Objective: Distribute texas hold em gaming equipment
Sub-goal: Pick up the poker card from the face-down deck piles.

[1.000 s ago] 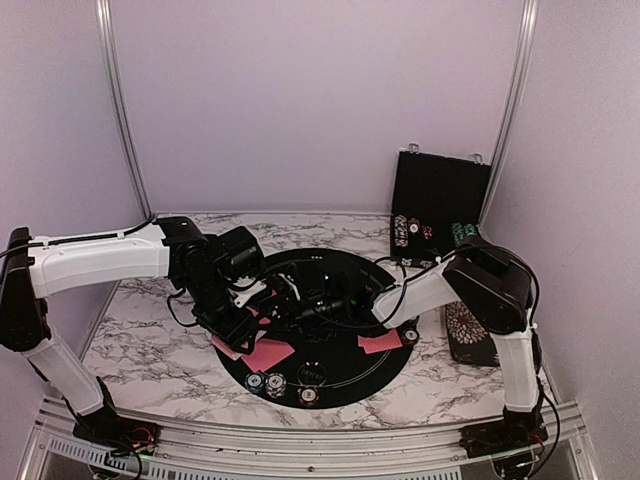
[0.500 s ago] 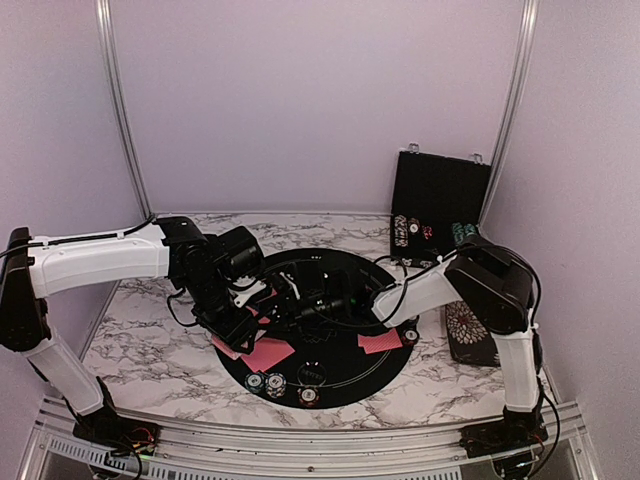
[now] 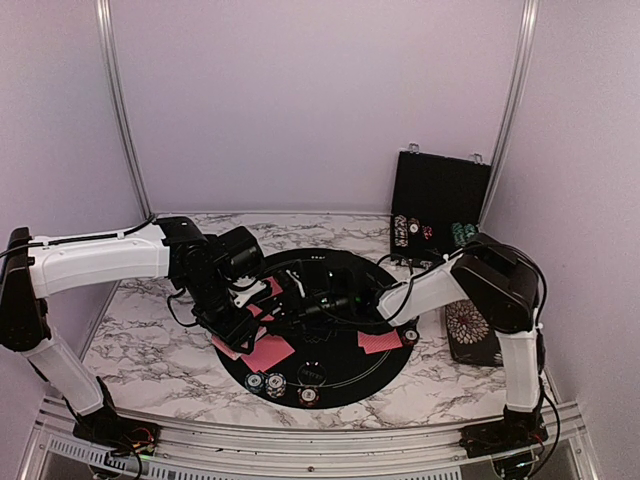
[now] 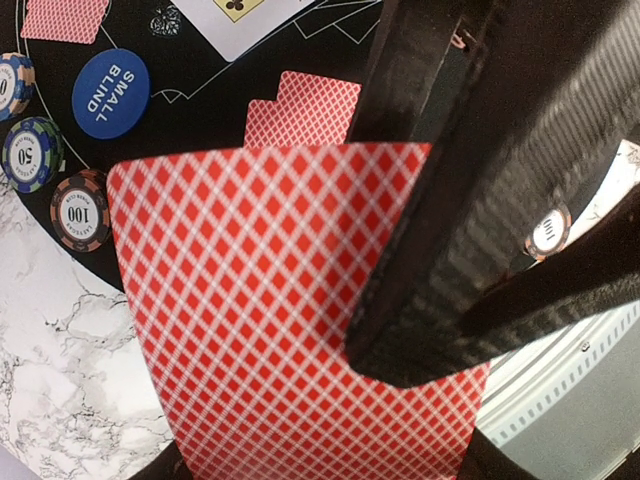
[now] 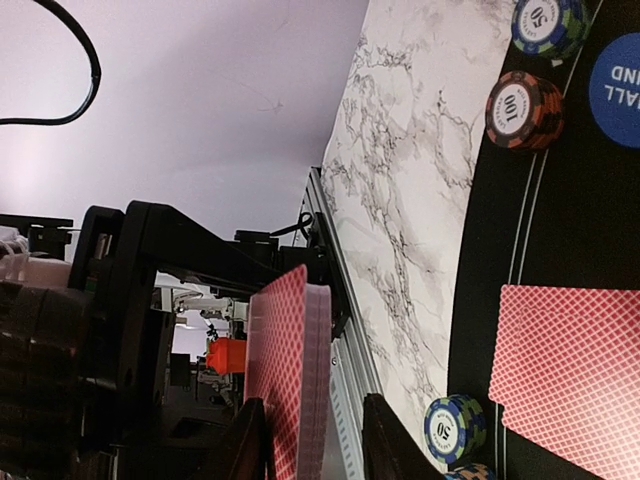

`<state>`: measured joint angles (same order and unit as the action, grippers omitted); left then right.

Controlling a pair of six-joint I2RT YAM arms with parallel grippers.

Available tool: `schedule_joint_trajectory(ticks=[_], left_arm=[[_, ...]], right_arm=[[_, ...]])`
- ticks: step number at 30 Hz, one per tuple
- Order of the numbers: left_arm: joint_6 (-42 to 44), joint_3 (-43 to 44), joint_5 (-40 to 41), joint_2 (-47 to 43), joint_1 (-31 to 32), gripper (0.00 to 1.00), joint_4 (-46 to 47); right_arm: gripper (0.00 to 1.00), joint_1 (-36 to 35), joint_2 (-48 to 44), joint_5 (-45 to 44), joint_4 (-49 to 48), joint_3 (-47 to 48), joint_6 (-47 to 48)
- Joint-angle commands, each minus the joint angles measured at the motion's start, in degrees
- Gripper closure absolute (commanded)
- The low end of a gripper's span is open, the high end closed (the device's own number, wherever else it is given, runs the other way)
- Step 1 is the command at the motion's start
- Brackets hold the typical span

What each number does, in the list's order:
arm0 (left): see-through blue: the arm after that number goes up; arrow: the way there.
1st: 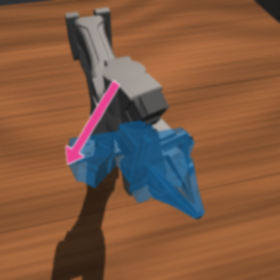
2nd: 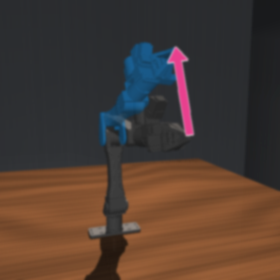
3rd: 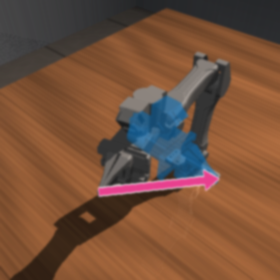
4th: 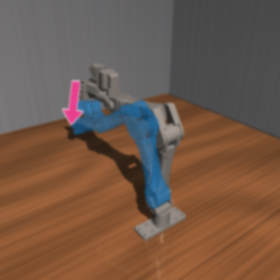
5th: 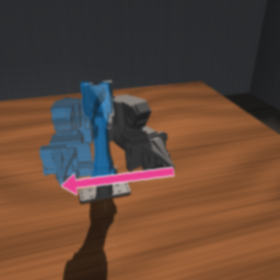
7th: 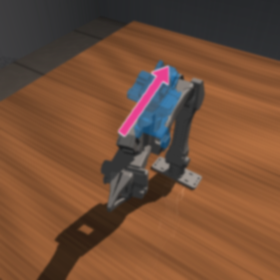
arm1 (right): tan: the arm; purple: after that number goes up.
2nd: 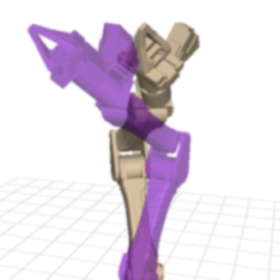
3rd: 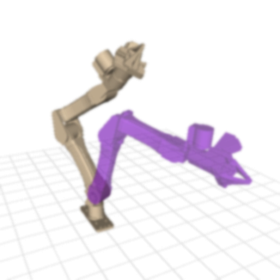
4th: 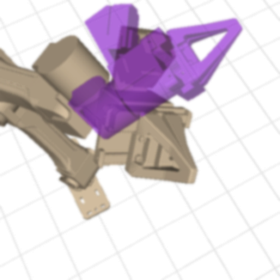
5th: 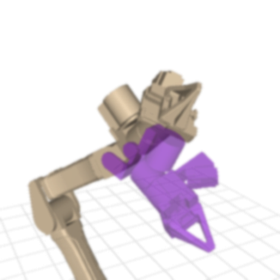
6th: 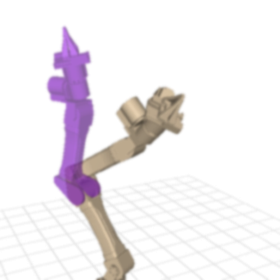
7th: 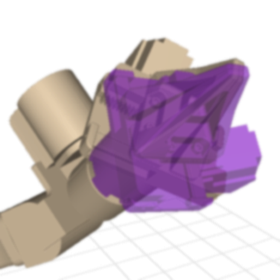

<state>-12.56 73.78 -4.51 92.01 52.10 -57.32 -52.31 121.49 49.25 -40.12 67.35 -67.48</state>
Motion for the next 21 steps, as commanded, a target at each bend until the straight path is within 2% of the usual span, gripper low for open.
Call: schedule_joint_trajectory(ticks=[1,21], left_arm=[[0.15,0.59,-0.47,-0.51,0.22,0.49,-0.94],[0.21,0.15,-0.49,-0.16,0.25,0.49,-0.94]], right_arm=[[0.69,0.59,-1.85,-1.33,0.32,-1.01,0.09],[0.72,1.18,-5.37,-1.53,-2.95,-3.47,-2.16]])
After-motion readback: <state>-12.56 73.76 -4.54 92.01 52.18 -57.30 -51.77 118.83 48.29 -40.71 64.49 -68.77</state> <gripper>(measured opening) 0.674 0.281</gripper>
